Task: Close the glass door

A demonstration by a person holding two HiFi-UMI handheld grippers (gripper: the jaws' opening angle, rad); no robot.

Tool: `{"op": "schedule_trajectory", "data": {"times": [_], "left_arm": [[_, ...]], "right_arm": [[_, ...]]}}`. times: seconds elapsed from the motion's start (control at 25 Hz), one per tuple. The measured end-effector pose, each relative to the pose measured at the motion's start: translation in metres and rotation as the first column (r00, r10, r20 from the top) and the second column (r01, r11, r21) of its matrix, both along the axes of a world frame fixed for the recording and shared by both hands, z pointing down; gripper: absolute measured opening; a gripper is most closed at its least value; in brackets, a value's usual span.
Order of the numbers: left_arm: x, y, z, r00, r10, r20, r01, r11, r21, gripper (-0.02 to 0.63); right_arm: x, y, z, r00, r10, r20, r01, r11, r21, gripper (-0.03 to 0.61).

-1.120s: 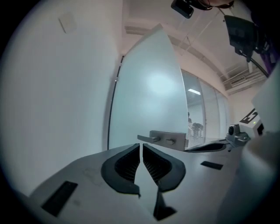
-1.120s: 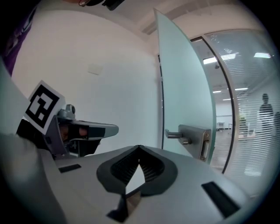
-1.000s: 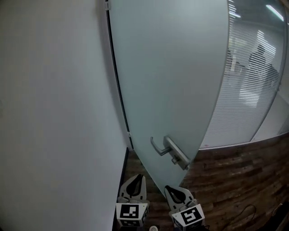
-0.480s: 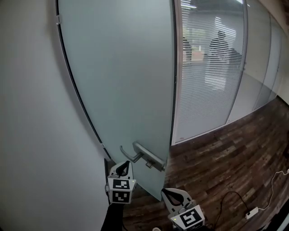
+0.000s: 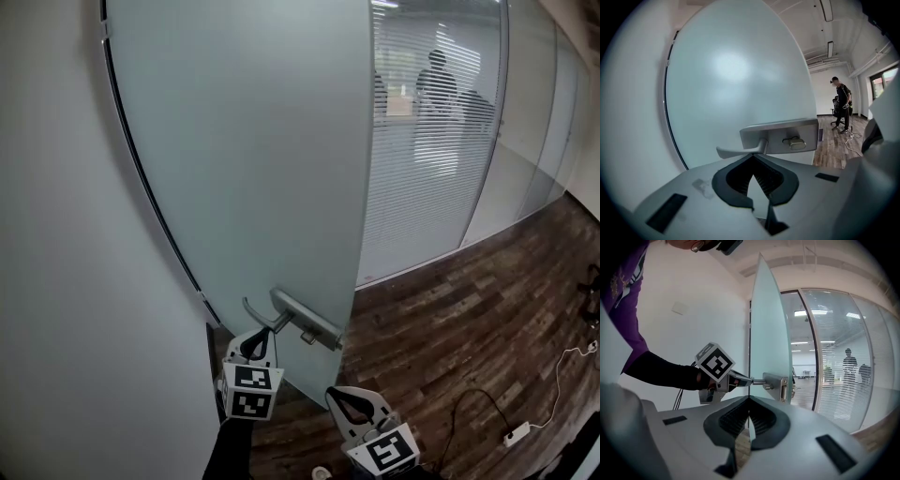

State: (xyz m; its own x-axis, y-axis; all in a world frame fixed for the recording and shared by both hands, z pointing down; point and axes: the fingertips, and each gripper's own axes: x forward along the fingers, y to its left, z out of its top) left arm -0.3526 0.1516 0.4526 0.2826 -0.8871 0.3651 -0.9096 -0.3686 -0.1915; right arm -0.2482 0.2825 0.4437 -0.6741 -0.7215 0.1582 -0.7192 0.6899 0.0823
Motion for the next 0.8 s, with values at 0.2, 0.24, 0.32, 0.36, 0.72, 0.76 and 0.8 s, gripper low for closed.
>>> {"op": "schedule_trajectory", "data": {"times": [0.2,0.24,0.32,0.36,0.72,0.76,0.8], "left_arm": [[0.014,-0.007,0.008,0.999,0.015,-0.032,-0.016,1.0,-0.017,0.0],[0.017,-0.009,0.009,0.999,0.02,-0.034,-0.021,1.0,-0.02,0.0],[0.021,-0.016,0.007,0.999,0.031,-0.031,-0.031,0.999,-0.022,0.0],[0.023,-0.02,0.006,0.999,0.037,-0.028,-0.037,0.999,-0.02,0.0],[0.058,-0.065,0.006,0.998,0.039,-0.056,-0.04,0.999,-0.019,0.0],[0.061,-0.071,0.007,0.998,0.038,-0.056,-0.039,0.999,-0.02,0.0],[0.065,-0.077,0.008,0.998,0.035,-0.056,-0.036,0.999,-0.021,0.0]], "right_arm": [[0.006,-0.007,0.001,0.999,0.039,0.009,-0.039,0.999,0.006,-0.008],[0.008,-0.009,0.001,0.999,0.051,0.007,-0.051,0.999,0.004,-0.008],[0.012,-0.015,0.001,0.997,0.074,0.001,-0.074,0.997,0.006,-0.008],[0.013,-0.02,0.0,0.996,0.085,0.0,-0.085,0.996,0.008,-0.008],[0.041,-0.081,-0.006,0.989,0.147,0.006,-0.147,0.989,0.011,-0.008],[0.045,-0.09,-0.005,0.988,0.154,0.006,-0.154,0.988,0.007,-0.008],[0.05,-0.099,-0.006,0.987,0.16,0.007,-0.16,0.987,0.007,-0.008]]}}
